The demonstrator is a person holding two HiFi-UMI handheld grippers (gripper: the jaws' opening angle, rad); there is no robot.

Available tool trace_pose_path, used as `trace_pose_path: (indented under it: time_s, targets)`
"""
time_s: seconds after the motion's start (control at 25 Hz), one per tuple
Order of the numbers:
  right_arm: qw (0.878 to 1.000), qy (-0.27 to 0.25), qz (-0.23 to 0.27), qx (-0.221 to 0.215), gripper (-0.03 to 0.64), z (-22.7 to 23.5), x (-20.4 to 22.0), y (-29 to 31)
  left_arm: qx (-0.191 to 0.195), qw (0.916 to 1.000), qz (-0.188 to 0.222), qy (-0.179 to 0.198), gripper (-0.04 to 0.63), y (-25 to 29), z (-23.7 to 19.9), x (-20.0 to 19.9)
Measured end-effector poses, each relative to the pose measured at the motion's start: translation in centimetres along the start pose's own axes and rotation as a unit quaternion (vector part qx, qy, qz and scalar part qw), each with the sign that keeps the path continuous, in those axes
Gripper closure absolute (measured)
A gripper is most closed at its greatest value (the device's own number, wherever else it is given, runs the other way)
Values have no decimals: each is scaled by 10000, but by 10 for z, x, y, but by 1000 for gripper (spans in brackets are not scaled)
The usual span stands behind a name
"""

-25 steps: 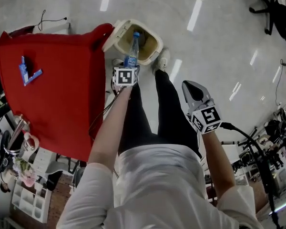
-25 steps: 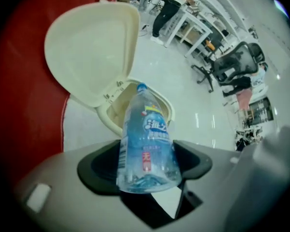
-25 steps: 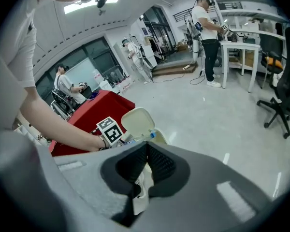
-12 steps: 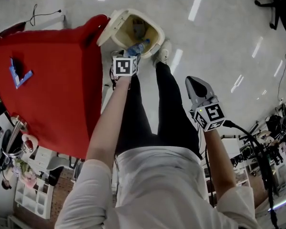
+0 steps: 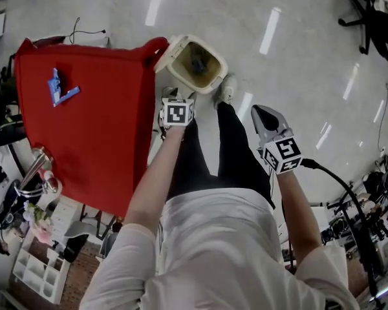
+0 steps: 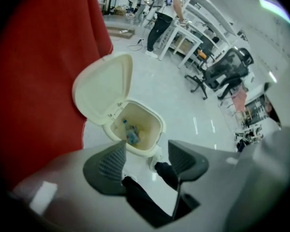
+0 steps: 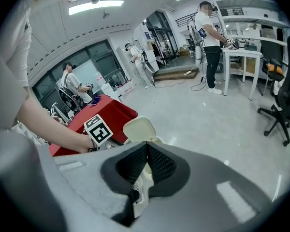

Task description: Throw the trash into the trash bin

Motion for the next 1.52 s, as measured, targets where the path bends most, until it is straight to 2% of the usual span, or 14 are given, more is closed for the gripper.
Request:
trace_pose_path:
  time_s: [0.2,0.36,0.44,0.64,0.76,1.12,1.52]
  targets:
    - [9996,-242,29,-151,615,-17,-27,-5,209,9995,211,-79,332,-55,15,-18]
    - [9989,-432,54,-190,615,-24,-47,-9,391,9976,535,-198,424,-93,26,-42]
    - [9988,-469,11,-171,615,-29,-53,-12,528,9963,637,-213,445,-111,31,-48]
    - [9986,-457,14,-247,615,-46,-72,-16,680,9934,910,124,589,-155,38,-66]
    - [9990,-327,46,-300,615,-55,-85,-18,770,9910,1078,198,591,-181,43,-78]
    - [9970,-600,173,-459,615,-80,-109,-33,1118,9785,1662,494,589,-240,71,-89]
    - [9958,-709,100,-563,615,-99,-107,-39,1047,9733,2026,273,589,-263,64,-101]
Point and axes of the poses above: the fingertips, and each gripper's own axes: y forward along the fingers, z to its right, x out of its underside, the point moved 2 cm from there along -y, backward along the fingers, and after that the axes turned 13 degrees about z, right-handed, at the moved point
